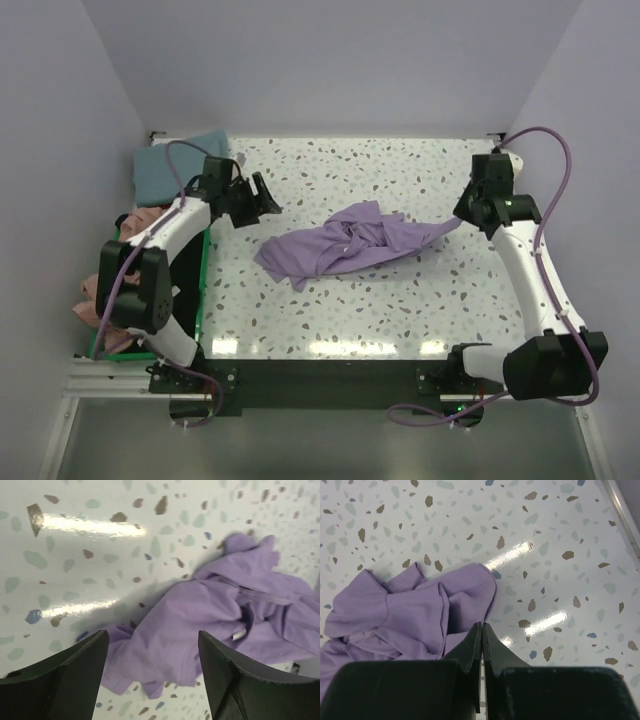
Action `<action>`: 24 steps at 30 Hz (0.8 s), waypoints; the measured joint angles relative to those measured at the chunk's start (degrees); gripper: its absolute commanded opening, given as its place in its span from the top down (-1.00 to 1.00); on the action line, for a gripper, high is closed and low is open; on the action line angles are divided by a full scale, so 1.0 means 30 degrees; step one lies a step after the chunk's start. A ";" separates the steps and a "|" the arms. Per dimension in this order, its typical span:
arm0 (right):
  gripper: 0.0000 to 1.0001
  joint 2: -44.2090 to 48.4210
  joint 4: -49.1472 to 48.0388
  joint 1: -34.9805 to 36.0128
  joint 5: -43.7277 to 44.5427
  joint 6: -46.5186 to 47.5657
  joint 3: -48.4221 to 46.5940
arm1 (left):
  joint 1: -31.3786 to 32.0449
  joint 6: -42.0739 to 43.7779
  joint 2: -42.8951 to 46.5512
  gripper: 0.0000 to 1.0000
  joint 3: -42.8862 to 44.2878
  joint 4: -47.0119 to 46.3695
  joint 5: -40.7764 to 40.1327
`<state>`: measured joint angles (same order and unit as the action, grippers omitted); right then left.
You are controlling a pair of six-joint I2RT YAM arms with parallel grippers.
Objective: Fold and stack the t-shirts
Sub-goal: Move the tshirt to the center of the board
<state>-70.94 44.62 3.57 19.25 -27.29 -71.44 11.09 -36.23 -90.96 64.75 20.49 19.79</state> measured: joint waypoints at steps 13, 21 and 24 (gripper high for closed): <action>1.00 -0.1443 -0.0882 -0.0058 -0.2120 -0.0102 0.0911 | 0.4765 0.0933 0.6535 -0.13 -0.4371 0.1741 -0.5894; 1.00 -0.1603 -0.1195 -0.0058 -0.2783 -0.0182 0.1275 | 0.6477 -0.0233 0.6936 0.03 -0.8247 0.3300 -0.7563; 1.00 -0.1596 -0.1246 -0.0058 -0.2834 -0.0182 0.1515 | 0.6601 -0.0568 0.6929 0.03 -0.8670 0.2907 -0.7672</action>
<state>-75.72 40.88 3.40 10.74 -27.83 -66.89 30.89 -37.93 -70.17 38.74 29.21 -3.22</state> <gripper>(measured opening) 0.010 0.488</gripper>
